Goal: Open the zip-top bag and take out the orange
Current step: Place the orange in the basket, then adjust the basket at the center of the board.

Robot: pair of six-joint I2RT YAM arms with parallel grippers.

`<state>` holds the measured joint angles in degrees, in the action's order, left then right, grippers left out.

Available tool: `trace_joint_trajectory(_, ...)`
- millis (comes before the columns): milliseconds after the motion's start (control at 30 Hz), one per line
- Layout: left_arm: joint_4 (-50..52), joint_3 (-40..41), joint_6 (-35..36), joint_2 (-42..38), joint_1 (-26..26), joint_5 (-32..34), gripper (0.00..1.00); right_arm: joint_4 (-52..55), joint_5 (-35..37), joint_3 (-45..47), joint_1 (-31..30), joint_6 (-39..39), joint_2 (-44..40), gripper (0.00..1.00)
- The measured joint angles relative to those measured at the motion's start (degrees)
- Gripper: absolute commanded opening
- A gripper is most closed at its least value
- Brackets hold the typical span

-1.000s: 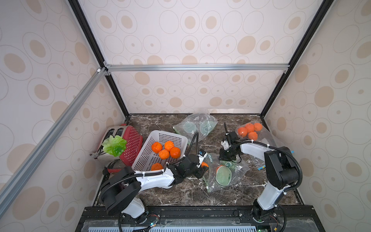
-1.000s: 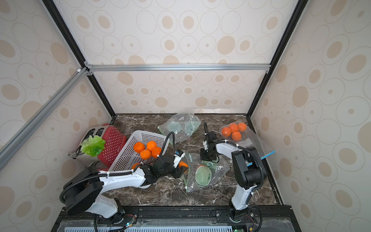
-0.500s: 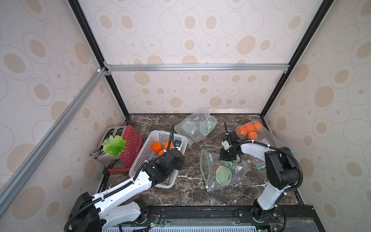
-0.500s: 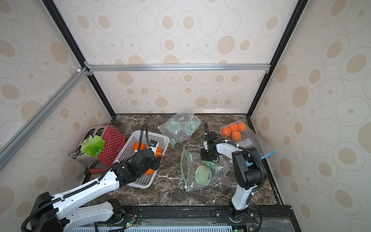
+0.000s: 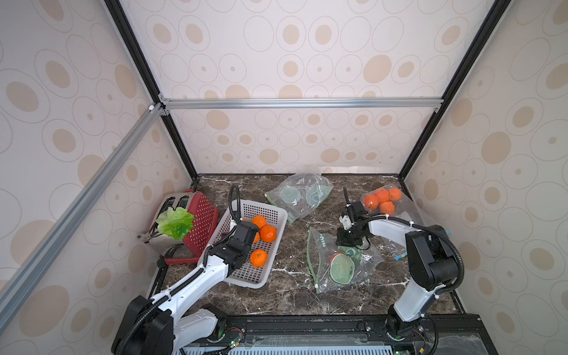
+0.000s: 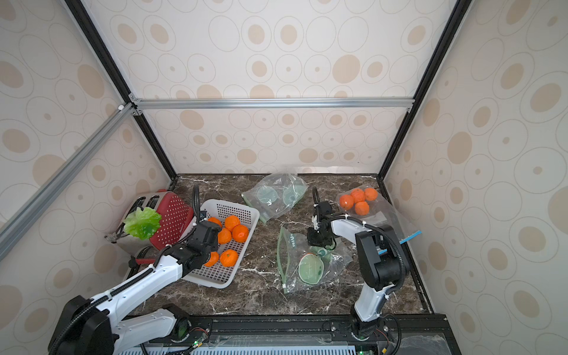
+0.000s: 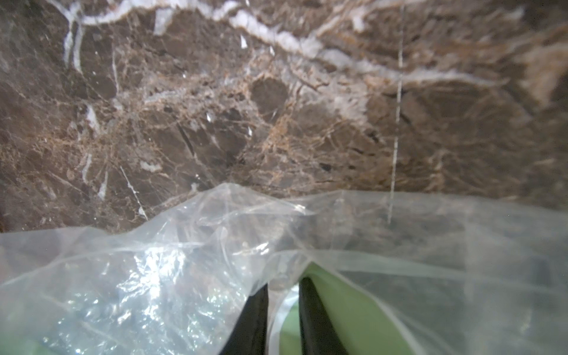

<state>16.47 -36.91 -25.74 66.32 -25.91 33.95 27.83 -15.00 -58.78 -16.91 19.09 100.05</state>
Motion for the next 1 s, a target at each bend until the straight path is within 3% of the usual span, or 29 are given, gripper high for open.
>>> trace_joint_trajectory(100, -0.8, 0.1, -0.2, 1.6, 2.6, -1.0, 0.57, 0.0, 0.0, 0.0, 0.0, 0.1, 0.0, 0.22)
trace_joint_trajectory(267, -2.0, 0.7, -0.3, 0.9, 4.3, -3.6, 0.68, -0.1, -0.3, 0.1, 0.0, 0.2, 0.0, 0.22)
trace_joint_trajectory(367, -1.9, 1.1, -0.1, -0.9, 4.3, -5.0, 0.85, -0.1, -0.5, 0.3, 0.0, 0.2, -0.3, 0.22)
trace_joint_trajectory(467, -1.7, 1.1, -0.2, -3.0, 4.4, -5.8, 0.88, -0.1, -0.6, 0.4, 0.0, 0.3, -0.8, 0.22)
trace_joint_trajectory(600, -1.1, 1.1, -0.1, -5.4, 4.4, -7.2, 0.86, -0.1, -0.6, 0.4, 0.0, 0.5, -0.9, 0.22)
trace_joint_trajectory(700, -1.8, 1.8, 0.6, -7.9, 4.4, -11.7, 0.78, -0.1, -0.6, 0.5, 0.0, 0.6, -1.0, 0.22)
trace_joint_trajectory(867, -9.4, 6.8, 1.9, -11.4, 3.0, -27.0, 0.7, -0.1, -1.3, 0.5, 0.0, 1.0, -3.0, 0.23)
trace_joint_trajectory(1000, -13.9, 7.2, 4.4, -7.8, -7.0, -35.3, 0.65, -0.2, -1.7, 0.5, 0.0, 1.0, -5.5, 0.24)
